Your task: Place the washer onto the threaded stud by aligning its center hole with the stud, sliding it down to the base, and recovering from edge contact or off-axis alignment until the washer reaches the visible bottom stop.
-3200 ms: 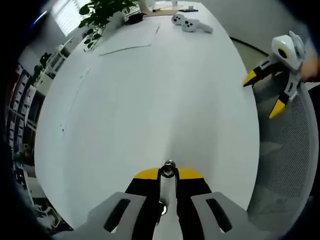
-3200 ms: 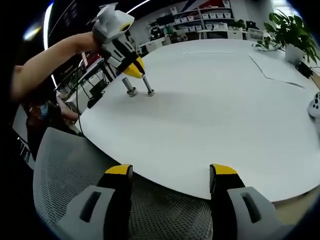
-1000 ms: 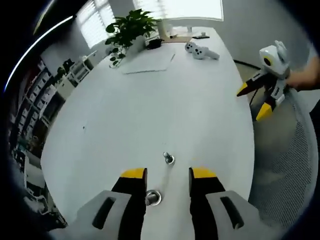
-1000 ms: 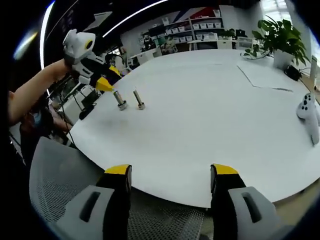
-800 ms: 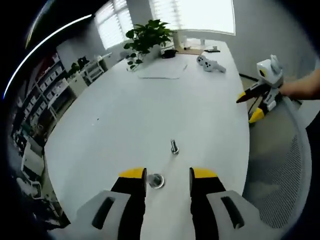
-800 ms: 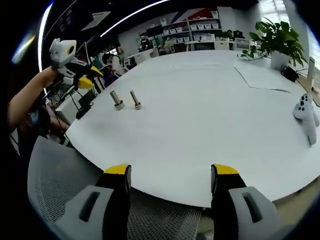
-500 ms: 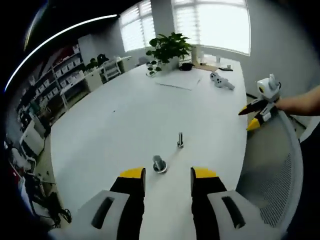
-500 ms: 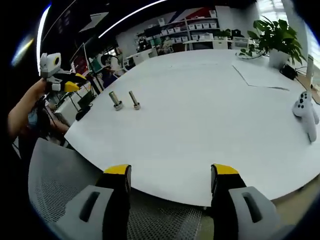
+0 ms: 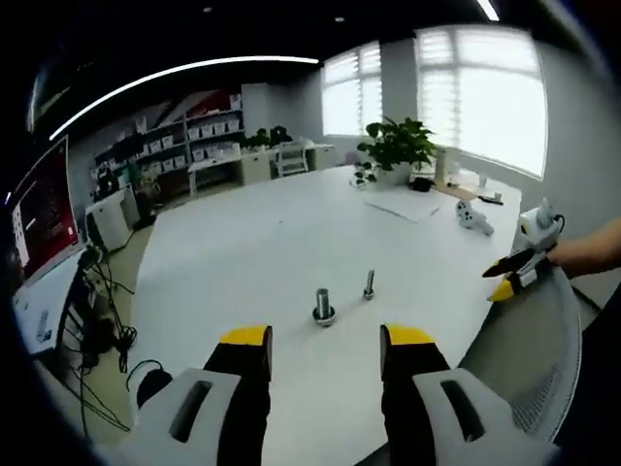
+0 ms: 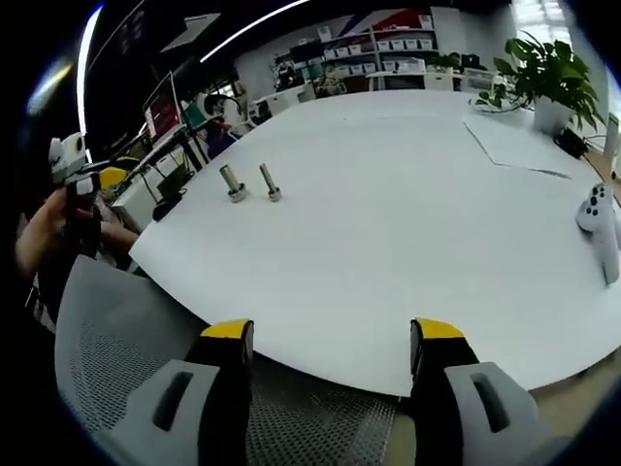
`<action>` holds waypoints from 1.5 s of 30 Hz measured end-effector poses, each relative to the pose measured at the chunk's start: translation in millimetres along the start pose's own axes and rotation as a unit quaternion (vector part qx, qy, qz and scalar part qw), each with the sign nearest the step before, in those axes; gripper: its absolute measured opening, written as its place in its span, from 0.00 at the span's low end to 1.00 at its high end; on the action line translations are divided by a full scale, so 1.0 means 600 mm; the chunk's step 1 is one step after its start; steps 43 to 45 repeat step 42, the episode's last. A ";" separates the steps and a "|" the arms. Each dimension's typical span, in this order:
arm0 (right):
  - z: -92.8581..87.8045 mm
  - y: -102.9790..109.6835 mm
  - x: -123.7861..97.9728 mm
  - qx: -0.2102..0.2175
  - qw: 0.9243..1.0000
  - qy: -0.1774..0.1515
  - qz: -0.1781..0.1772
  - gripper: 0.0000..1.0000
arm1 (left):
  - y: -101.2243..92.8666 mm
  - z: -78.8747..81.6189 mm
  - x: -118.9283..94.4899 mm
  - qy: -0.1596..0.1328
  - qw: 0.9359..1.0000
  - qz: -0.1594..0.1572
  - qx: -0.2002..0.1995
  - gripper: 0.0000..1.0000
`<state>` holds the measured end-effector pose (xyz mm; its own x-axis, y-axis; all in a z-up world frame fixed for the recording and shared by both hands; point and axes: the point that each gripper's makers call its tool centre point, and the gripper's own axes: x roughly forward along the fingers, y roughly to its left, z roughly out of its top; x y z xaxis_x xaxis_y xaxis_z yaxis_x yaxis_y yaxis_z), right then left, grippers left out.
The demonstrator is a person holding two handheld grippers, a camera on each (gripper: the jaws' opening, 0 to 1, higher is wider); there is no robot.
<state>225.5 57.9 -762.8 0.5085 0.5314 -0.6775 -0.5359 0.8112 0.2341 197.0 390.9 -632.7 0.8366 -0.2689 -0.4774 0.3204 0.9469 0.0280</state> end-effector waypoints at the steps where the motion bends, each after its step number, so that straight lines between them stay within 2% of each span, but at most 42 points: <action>1: 0.002 0.000 -0.001 -0.007 1.000 -0.001 -0.001 0.68 | -0.001 -0.004 -0.003 -0.002 1.000 0.005 -0.010 0.46; 2: 0.013 -0.005 -0.004 -0.022 1.000 -0.018 -0.012 0.67 | -0.006 -0.010 -0.005 -0.009 0.999 0.006 -0.033 0.48; 3: 0.016 -0.005 -0.006 -0.017 0.999 -0.024 -0.014 0.67 | -0.009 -0.013 -0.006 -0.013 0.999 0.008 -0.044 0.51; 4: 0.015 -0.006 -0.006 -0.010 1.000 -0.025 -0.015 0.67 | -0.013 -0.016 -0.007 -0.017 0.999 0.009 -0.040 0.54; 6: 0.009 -0.006 -0.004 -0.004 1.000 -0.017 -0.012 0.67 | -0.018 -0.025 -0.009 -0.024 0.999 0.020 -0.039 0.59; 11: 0.008 -0.004 -0.002 -0.008 1.000 -0.012 -0.007 0.69 | -0.036 -0.042 -0.004 -0.026 0.998 0.023 -0.053 0.65; 16: 0.006 0.000 -0.001 -0.010 1.000 -0.009 0.000 0.69 | -0.041 -0.053 0.002 -0.042 0.994 0.034 -0.095 0.68; 20: 0.004 -0.002 0.000 -0.008 1.000 -0.007 0.000 0.69 | -0.043 -0.066 0.006 -0.041 0.993 0.043 -0.101 0.68; 27: 0.004 -0.002 -0.001 -0.002 1.000 -0.010 -0.002 0.69 | -0.056 -0.082 0.015 -0.032 0.993 0.042 -0.102 0.68; 33: 0.005 -0.002 -0.002 0.003 1.000 -0.012 -0.004 0.69 | -0.065 -0.086 0.024 -0.034 0.993 0.041 -0.101 0.66; 45: 0.001 -0.003 -0.001 0.005 1.000 -0.007 -0.003 0.69 | -0.072 -0.099 0.038 -0.020 0.995 0.037 -0.091 0.63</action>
